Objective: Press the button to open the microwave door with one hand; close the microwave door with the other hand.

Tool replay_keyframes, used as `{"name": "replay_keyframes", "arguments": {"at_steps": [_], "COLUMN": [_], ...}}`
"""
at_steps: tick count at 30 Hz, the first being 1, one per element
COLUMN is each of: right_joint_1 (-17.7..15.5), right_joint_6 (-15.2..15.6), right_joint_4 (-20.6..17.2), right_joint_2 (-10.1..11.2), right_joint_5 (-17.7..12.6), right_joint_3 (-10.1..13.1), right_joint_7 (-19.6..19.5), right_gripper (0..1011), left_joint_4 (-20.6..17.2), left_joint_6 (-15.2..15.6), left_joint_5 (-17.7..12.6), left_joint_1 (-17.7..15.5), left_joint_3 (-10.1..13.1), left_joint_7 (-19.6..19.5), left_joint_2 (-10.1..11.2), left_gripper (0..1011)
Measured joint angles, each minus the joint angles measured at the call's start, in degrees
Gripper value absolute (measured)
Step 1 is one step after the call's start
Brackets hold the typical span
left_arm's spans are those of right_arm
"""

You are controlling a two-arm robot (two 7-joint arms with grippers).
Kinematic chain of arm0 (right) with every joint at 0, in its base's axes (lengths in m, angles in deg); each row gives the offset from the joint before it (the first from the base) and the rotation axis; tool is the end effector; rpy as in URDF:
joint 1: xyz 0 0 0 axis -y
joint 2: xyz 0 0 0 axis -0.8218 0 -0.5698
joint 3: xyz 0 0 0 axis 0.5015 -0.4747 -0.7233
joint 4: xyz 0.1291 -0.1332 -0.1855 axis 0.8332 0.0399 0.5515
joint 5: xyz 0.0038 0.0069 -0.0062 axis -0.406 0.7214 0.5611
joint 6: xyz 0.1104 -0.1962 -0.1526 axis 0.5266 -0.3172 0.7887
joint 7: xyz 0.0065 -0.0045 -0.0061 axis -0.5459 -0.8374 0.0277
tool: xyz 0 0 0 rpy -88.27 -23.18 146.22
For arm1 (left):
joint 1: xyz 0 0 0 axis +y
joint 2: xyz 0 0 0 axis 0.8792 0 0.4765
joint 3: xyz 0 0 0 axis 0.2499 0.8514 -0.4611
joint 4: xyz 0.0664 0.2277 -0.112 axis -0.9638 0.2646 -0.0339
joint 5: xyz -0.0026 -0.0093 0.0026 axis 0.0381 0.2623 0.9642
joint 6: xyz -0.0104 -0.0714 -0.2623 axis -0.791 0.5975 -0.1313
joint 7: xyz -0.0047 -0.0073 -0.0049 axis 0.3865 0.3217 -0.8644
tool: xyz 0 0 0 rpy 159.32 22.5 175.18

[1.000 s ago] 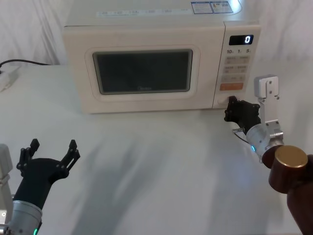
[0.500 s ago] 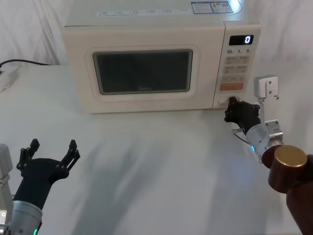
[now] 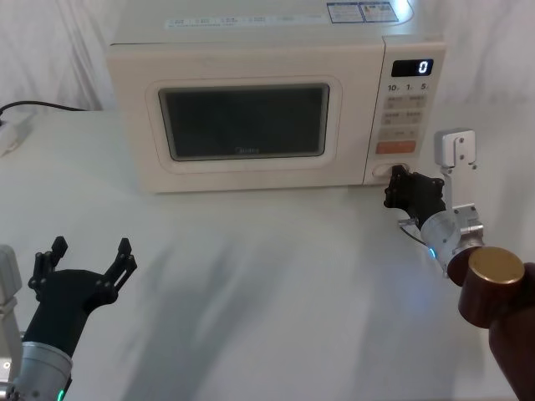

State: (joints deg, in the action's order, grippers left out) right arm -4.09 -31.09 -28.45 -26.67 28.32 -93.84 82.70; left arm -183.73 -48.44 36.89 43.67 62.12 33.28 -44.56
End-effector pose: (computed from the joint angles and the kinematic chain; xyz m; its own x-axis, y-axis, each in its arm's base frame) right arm 0.4140 0.0098 -0.2933 0.2008 -0.9790 0.0353 0.9777 0.1980 -0.0703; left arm 0.2235 0.0347 -0.2589 0.1245 0.9917 -0.0328 -0.9921 0.1240 -0.0177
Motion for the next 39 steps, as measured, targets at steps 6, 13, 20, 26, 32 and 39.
{"name": "replay_keyframes", "arguments": {"at_steps": [6, 13, 20, 26, 32, 39], "right_joint_1": [0.56, 1.32, 2.16, 2.73, 3.15, 3.56], "right_joint_6": [-0.28, -0.67, -0.82, -1.03, -1.32, -1.64], "right_joint_4": [0.91, 2.09, 3.18, 3.98, 4.62, 5.19], "right_joint_2": [-0.07, -0.18, -0.29, -0.43, -0.53, -0.63], "right_joint_5": [0.1, 0.22, 0.55, 0.81, 0.91, 0.94], "right_joint_3": [0.02, 0.03, -0.03, -0.04, 0.03, 0.21], "right_joint_7": [0.08, 0.08, 0.04, -0.25, -0.35, -0.44], "right_gripper": [0, 0, 0, 0, 0, 0], "left_joint_4": [0.0, 0.0, 0.0, 0.0, 0.0, 0.0], "left_joint_6": [0.0, 0.0, 0.0, 0.0, 0.0, 0.0], "left_joint_5": [0.0, 0.0, 0.0, 0.0, 0.0, 0.0], "left_joint_1": [0.0, 0.0, 0.0, 0.0, 0.0, 0.0], "left_joint_3": [0.0, 0.0, 0.0, 0.0, 0.0, 0.0], "left_joint_7": [0.0, 0.0, 0.0, 0.0, 0.0, 0.0], "left_joint_2": [0.0, 0.0, 0.0, 0.0, 0.0, 0.0], "left_gripper": [1001, 1001, 1001, 1001, 1001, 1001]}}
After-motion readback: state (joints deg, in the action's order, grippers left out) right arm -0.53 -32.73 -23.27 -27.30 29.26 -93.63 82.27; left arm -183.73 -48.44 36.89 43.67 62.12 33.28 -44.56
